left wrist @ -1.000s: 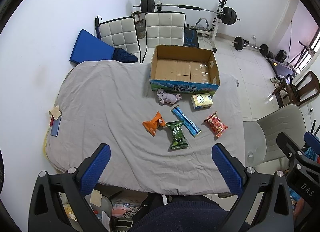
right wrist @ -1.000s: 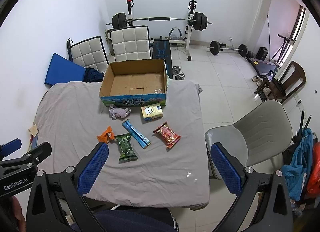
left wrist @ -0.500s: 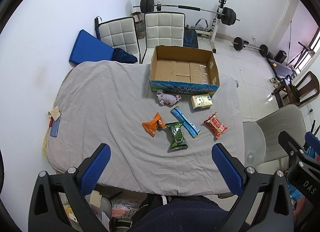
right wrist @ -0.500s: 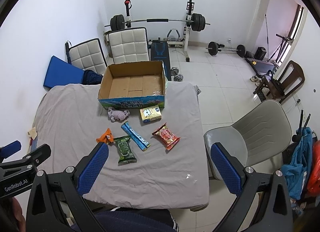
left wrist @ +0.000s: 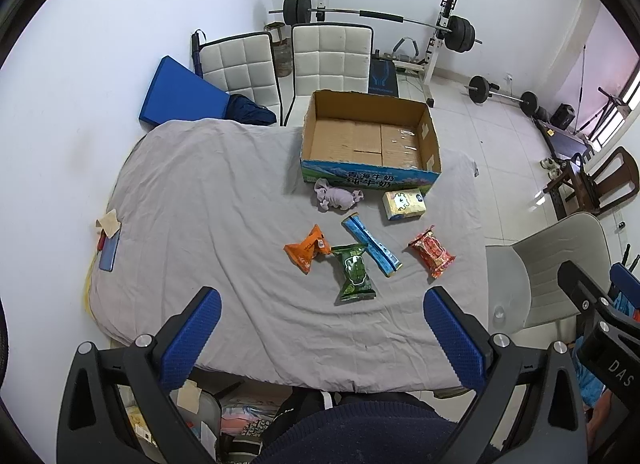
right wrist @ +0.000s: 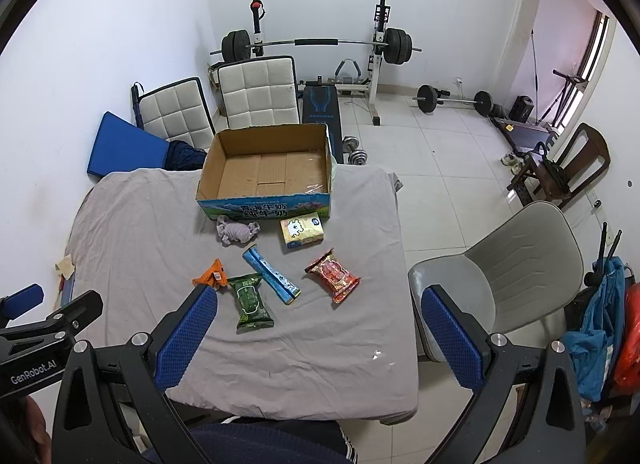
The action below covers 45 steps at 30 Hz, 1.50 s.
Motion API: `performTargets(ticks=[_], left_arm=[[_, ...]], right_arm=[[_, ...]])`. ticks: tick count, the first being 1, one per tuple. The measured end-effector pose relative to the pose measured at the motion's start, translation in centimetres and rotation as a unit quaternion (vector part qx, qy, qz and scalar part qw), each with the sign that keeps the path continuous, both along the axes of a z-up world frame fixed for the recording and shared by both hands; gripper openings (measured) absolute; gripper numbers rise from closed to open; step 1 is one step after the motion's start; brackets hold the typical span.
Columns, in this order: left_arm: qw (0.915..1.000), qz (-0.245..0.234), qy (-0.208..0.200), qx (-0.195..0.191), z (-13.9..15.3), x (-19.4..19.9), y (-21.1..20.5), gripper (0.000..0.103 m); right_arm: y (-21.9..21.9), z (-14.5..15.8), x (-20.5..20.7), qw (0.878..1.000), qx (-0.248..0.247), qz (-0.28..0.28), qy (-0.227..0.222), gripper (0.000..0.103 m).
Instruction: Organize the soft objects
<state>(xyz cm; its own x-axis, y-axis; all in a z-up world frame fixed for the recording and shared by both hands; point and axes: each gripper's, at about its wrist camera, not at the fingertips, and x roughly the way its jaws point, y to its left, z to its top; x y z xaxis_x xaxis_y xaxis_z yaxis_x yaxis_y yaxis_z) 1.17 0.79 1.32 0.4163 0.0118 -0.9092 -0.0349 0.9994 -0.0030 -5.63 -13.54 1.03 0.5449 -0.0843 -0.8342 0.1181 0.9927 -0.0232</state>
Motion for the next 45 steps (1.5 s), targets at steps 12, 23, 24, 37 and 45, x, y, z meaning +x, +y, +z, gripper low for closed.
performTargets(ticks=[12, 23, 24, 37, 45], left_arm=[[1.0000, -0.001, -0.001, 0.000, 0.0, -0.1, 0.0, 0.103], [1.0000, 0.000, -0.002, 0.000, 0.0, 0.0, 0.1, 0.103], [1.0000, 0.000, -0.002, 0.000, 0.0, 0.0, 0.1, 0.103], [0.9989, 0.020, 0.024, -0.034, -2.0, 3.1, 1.3, 0.103], [0.9888, 0.094, 0.062, -0.097, -7.2, 7.7, 5.7, 0.103]], right_arm=[[0.0, 0.2, 0.4, 1.000, -0.001, 0.001, 0.000, 0.103], [0.0, 0.4, 0.5, 1.000, -0.005, 0.003, -0.003, 0.103], [0.0, 0.4, 0.5, 1.000, -0.005, 0.003, -0.003, 0.103], [0.0, 0.0, 1.2, 1.000, -0.004, 0.005, -0.010, 0.103], [-1.3, -4.1, 5.1, 1.000, 0.006, -0.001, 0.014, 0.103]])
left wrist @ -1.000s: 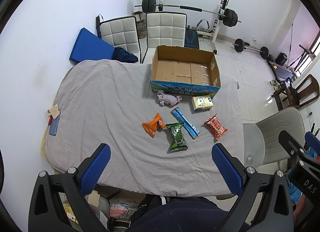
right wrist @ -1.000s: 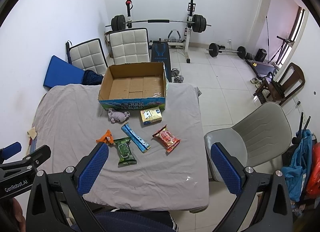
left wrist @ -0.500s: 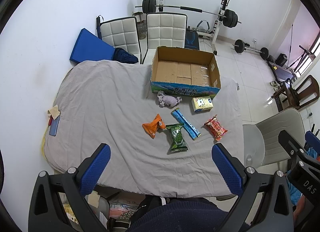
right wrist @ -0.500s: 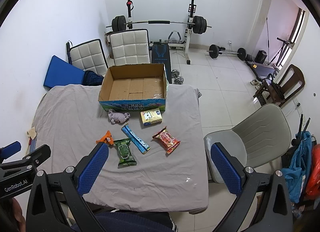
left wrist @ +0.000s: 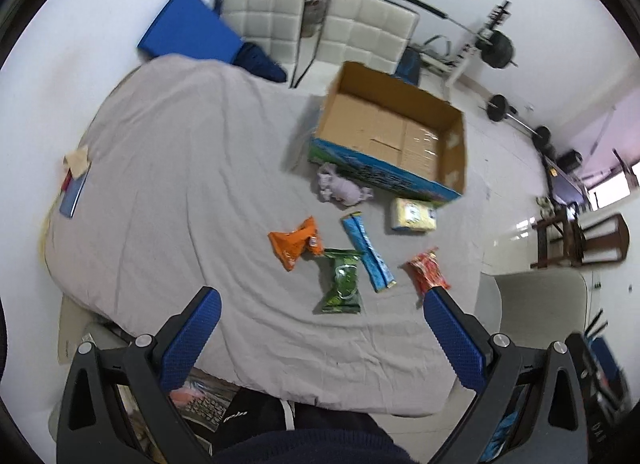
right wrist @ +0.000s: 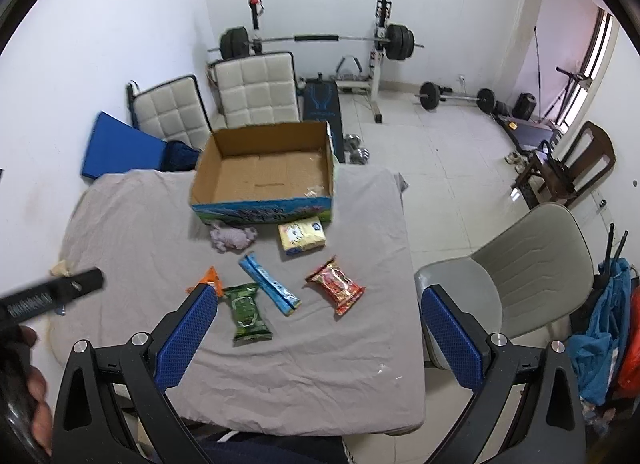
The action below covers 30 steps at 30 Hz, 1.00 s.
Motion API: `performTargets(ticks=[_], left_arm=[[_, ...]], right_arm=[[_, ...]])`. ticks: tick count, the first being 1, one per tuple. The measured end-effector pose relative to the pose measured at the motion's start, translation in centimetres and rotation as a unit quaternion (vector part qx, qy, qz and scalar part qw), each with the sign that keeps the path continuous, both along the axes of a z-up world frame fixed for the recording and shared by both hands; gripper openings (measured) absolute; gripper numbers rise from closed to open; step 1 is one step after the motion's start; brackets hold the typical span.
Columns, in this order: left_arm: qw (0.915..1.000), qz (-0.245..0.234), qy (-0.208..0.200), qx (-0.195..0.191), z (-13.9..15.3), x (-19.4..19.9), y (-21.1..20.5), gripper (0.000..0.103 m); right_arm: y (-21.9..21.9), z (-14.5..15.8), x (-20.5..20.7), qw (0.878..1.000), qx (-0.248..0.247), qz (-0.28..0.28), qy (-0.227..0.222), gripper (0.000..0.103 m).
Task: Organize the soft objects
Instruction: 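Grasp the orange bag with the left tool while the right grasps the red bag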
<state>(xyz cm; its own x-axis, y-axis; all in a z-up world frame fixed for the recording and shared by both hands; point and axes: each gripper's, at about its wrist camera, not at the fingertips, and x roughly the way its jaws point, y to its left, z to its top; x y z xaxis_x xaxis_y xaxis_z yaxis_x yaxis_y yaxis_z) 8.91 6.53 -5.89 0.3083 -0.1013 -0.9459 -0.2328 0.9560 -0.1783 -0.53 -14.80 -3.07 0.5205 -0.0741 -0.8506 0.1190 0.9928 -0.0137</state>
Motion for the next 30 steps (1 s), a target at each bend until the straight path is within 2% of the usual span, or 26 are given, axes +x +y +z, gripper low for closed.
performTargets(ticks=[5, 9, 11, 15, 20, 25, 30], left_arm=[[0.9988, 0.031, 0.031, 0.021, -3.6, 1.9, 1.8, 0.103], [0.9962, 0.045, 0.065, 0.035, -7.8, 3.7, 2.5, 0.103], [0.9944, 0.046, 0.076, 0.057, -10.3, 4.6, 2.4, 0.103], [0.9906, 0.014, 0.097, 0.095, -15.3, 6.8, 1.5, 0.103], [0.9851, -0.011, 0.147, 0.088, -22.4, 8.5, 0.2, 0.103], [0.9811, -0.028, 0.169, 0.091, -26.4, 9.7, -1.0, 0.103], [0.9756, -0.055, 0.177, 0.118, -29.1, 9.9, -2.0, 0.103]], right_arm=[[-0.6, -4.7, 3.8, 0.999, 0.000, -0.005, 0.037, 0.103], [-1.3, -9.2, 7.0, 0.998, -0.006, -0.007, 0.063, 0.103], [-1.7, -11.7, 8.7, 0.997, -0.010, -0.001, 0.078, 0.103], [-2.7, -18.1, 12.5, 0.993, -0.020, 0.010, 0.113, 0.103], [-3.5, -26.2, 16.9, 0.986, -0.039, 0.024, 0.160, 0.103], [-4.4, -33.9, 19.6, 0.973, -0.043, 0.044, 0.224, 0.103], [-4.4, -39.9, 20.4, 0.955, -0.030, 0.076, 0.284, 0.103]])
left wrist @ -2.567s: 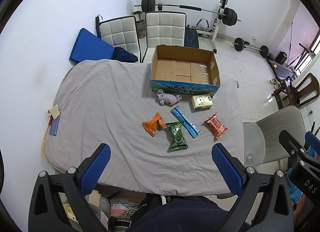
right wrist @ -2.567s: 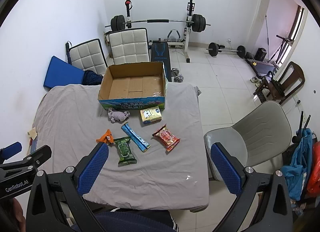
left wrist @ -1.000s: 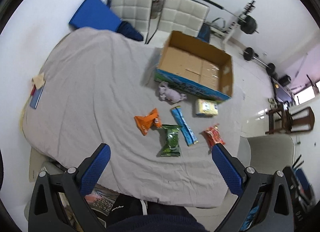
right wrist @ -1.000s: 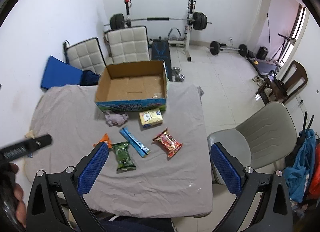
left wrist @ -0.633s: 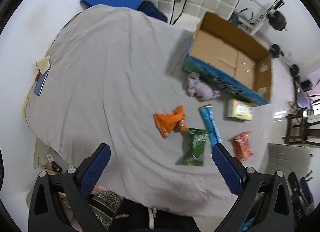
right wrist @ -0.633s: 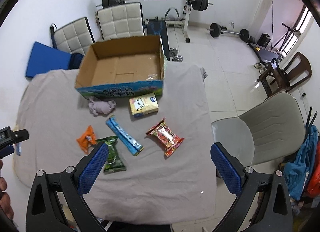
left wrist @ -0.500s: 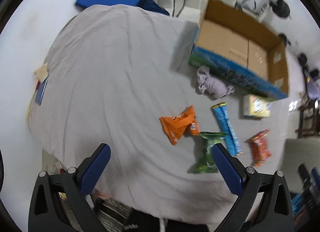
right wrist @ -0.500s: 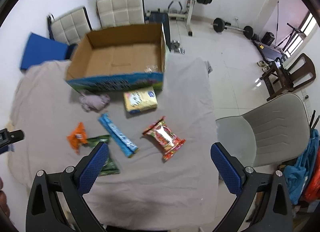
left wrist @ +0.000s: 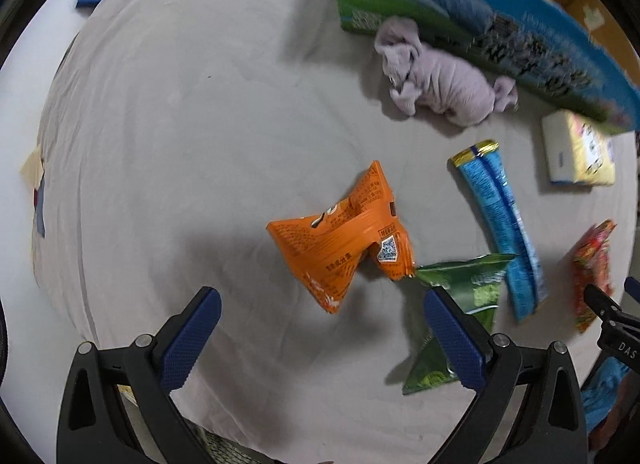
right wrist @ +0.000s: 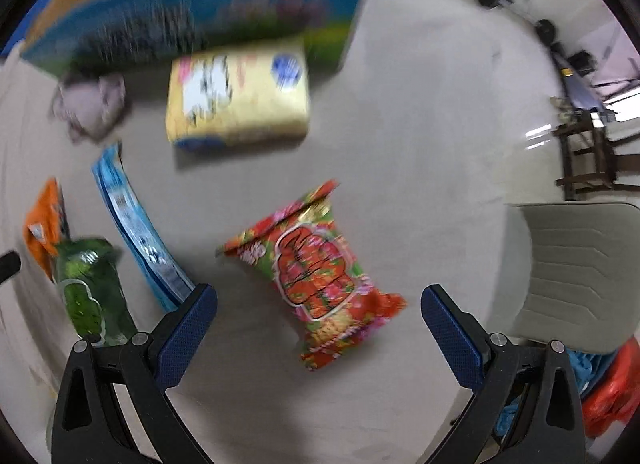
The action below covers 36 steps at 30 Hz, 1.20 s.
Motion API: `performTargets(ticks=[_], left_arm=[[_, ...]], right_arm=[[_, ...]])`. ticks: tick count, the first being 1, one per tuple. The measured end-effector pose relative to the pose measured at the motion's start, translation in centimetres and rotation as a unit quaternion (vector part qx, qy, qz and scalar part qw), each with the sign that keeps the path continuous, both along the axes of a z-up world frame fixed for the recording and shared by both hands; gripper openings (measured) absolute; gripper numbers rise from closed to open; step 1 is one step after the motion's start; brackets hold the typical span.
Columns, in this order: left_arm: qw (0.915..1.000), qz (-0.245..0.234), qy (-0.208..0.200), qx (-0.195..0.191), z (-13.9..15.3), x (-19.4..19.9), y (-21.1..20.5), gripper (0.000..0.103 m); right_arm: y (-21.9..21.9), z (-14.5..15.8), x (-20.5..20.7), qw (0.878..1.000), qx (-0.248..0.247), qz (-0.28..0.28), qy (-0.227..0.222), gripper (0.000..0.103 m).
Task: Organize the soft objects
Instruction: 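Grasp the orange bag with the left tool while the right grasps the red bag, then carry both bags into the box and open both tools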
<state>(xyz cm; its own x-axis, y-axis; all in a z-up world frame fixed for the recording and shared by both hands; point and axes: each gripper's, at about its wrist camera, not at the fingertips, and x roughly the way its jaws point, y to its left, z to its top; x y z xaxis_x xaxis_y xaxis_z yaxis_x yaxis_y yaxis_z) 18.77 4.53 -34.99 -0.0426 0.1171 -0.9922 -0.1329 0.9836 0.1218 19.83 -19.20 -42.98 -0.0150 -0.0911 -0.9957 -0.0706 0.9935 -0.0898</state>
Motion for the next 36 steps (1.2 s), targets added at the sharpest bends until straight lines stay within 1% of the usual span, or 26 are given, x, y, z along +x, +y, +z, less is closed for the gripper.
performTargets(ticks=[3, 4, 6, 9, 10, 11, 12, 13, 14, 16, 18, 20, 22, 23, 24, 25, 26, 28, 30, 33, 36], left_arm=[[0.9998, -0.020, 0.004, 0.003, -1.1, -0.1, -0.4, 0.103], [0.9997, -0.024, 0.004, 0.006, -1.4, -0.1, -0.4, 0.103], [0.9996, -0.026, 0.003, 0.008, -2.1, 0.0, 0.0, 0.103], [0.9997, -0.023, 0.011, -0.004, -3.2, -0.4, 0.8, 0.103], [0.9996, -0.020, 0.015, -0.013, -3.5, -0.4, 1.1, 0.103], [0.9993, -0.015, 0.020, -0.027, -3.9, -0.5, 1.5, 0.103], [0.9990, -0.006, 0.026, -0.037, -4.3, -0.6, 2.1, 0.103], [0.9986, 0.000, 0.031, -0.044, -4.7, -0.6, 2.6, 0.103], [0.9980, 0.005, 0.033, -0.053, -5.0, -0.7, 3.0, 0.103], [0.9976, 0.008, 0.035, -0.059, -5.6, -0.9, 3.5, 0.103], [0.9973, 0.002, 0.034, -0.065, -6.2, -1.0, 4.0, 0.103], [0.9972, -0.011, 0.034, -0.066, -6.8, -1.0, 4.0, 0.103], [0.9968, -0.021, 0.034, -0.069, -6.9, -0.6, 3.9, 0.097], [0.9968, -0.026, 0.032, -0.069, -7.1, -0.5, 3.9, 0.094], [0.9962, -0.032, 0.030, -0.076, -7.3, -0.3, 3.9, 0.079], [0.9956, -0.035, 0.033, -0.080, -7.4, -0.4, 3.8, 0.068], [0.9951, -0.039, 0.038, -0.083, -7.7, -0.6, 3.8, 0.066], [0.9947, -0.042, 0.039, -0.085, -7.5, -0.4, 3.5, 0.053], [0.9941, -0.041, 0.044, -0.090, -7.7, -0.9, 3.7, 0.044], [0.9941, -0.032, 0.045, -0.093, -7.8, -1.9, 4.4, 0.041], [0.9939, -0.026, 0.042, -0.098, -7.5, -2.7, 4.9, 0.035]], right_arm=[[0.2, -3.2, 0.2, 0.999, 0.010, 0.004, 0.035, 0.102], [0.3, -4.2, 0.3, 0.999, 0.011, 0.005, 0.045, 0.098], [0.4, -5.2, 0.4, 0.999, -0.005, 0.009, 0.048, 0.097], [0.5, -5.9, 0.6, 0.999, -0.033, 0.007, 0.040, 0.083], [0.4, -6.0, 0.7, 0.998, -0.046, 0.006, 0.040, 0.074], [0.2, -6.2, 0.8, 0.998, -0.053, 0.005, 0.040, 0.068], [-0.2, -5.9, 0.8, 0.998, -0.054, 0.001, 0.042, 0.066], [-0.5, -5.9, 0.9, 0.998, -0.051, -0.003, 0.044, 0.064], [-0.8, -6.1, 1.1, 0.998, -0.046, -0.006, 0.046, 0.064], [-1.3, -6.2, 1.5, 0.998, -0.041, -0.004, 0.051, 0.065], [-1.7, -6.7, 1.8, 0.997, -0.048, 0.011, 0.060, 0.070], [-2.0, -6.8, 2.2, 0.996, -0.056, 0.016, 0.070, 0.071], [-2.0, -7.6, 2.3, 0.996, -0.060, 0.019, 0.066, 0.071], [-2.0, -7.7, 2.3, 0.996, -0.062, 0.019, 0.064, 0.067], [-1.9, -7.8, 2.1, 0.996, -0.061, 0.018, 0.062, 0.064], [-1.4, -7.6, 1.8, 0.996, -0.056, 0.015, 0.063, 0.061], [-1.4, -7.6, 1.9, 0.997, -0.049, 0.010, 0.065, 0.059], [-1.7, -7.2, 2.0, 0.997, -0.028, -0.001, 0.072, 0.058], [-2.0, -7.3, 2.1, 0.997, -0.011, -0.011, 0.078, 0.057], [-2.1, -7.3, 2.4, 0.997, -0.007, -0.016, 0.074, 0.056], [-3.0, -7.1, 2.5, 0.996, 0.017, -0.038, 0.073, 0.055]])
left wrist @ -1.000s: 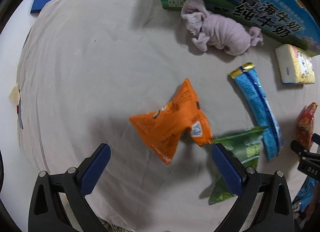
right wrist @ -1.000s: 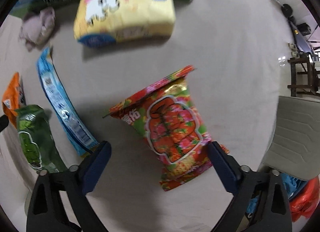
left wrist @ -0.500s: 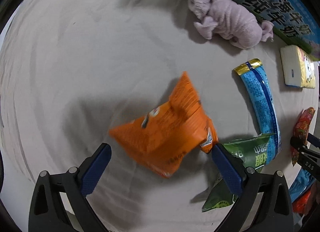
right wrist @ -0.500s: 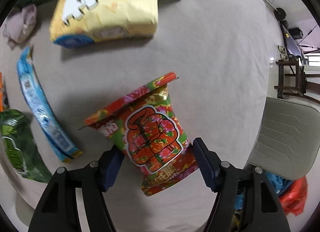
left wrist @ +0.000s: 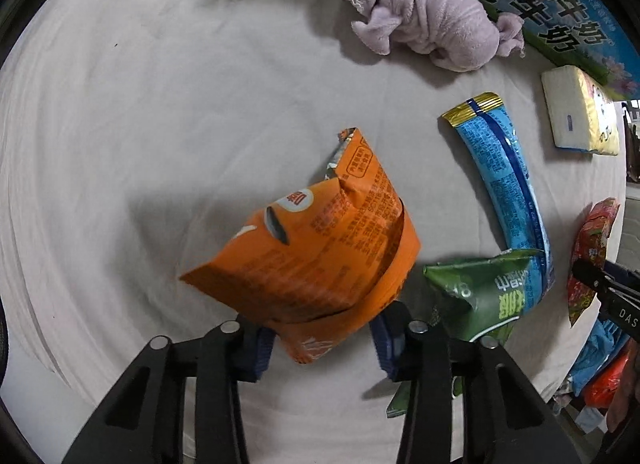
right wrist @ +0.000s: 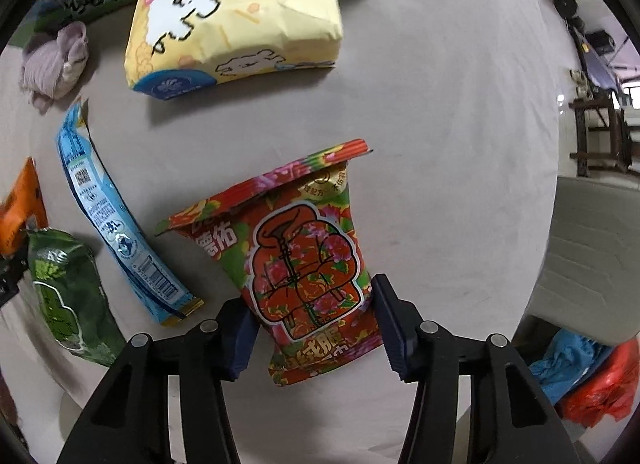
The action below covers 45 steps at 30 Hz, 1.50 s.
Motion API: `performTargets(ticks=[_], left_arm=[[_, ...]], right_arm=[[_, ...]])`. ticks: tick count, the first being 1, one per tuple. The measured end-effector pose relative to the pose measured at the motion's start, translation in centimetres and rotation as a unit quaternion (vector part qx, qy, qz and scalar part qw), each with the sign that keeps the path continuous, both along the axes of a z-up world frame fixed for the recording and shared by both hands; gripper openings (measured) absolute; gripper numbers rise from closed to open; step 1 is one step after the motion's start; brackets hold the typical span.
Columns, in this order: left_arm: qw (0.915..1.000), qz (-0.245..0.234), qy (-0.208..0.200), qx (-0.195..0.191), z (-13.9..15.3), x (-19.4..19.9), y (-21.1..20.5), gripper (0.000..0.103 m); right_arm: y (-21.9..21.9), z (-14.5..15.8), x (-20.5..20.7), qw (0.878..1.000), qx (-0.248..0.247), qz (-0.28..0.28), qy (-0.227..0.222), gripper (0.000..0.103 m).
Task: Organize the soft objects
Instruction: 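Carry both bags into the box and open both tools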
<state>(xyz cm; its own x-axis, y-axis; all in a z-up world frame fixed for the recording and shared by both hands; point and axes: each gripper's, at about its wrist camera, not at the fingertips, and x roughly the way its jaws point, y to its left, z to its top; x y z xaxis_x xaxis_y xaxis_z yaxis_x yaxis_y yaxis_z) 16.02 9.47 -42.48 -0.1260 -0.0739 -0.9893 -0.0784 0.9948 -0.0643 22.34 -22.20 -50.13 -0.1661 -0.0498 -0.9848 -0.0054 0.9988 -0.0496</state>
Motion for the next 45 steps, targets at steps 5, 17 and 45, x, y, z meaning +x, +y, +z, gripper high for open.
performTargets(ticks=[5, 17, 45], left_arm=[[0.9998, 0.003, -0.017, -0.004, 0.6, -0.8, 0.5, 0.030], [0.9971, 0.043, -0.057, -0.025, 3.6, -3.5, 3.3, 0.027], [0.9809, 0.004, -0.162, -0.107, 18.2, 16.9, -6.6, 0.027]], right_arm=[[-0.4, 1.1, -1.1, 0.999, 0.030, -0.024, 0.006, 0.052], [1.2, 6.4, -2.6, 0.997, 0.067, -0.032, -0.027, 0.050], [2.8, 23.8, 12.4, 0.979, 0.086, -0.056, -0.174, 0.049]])
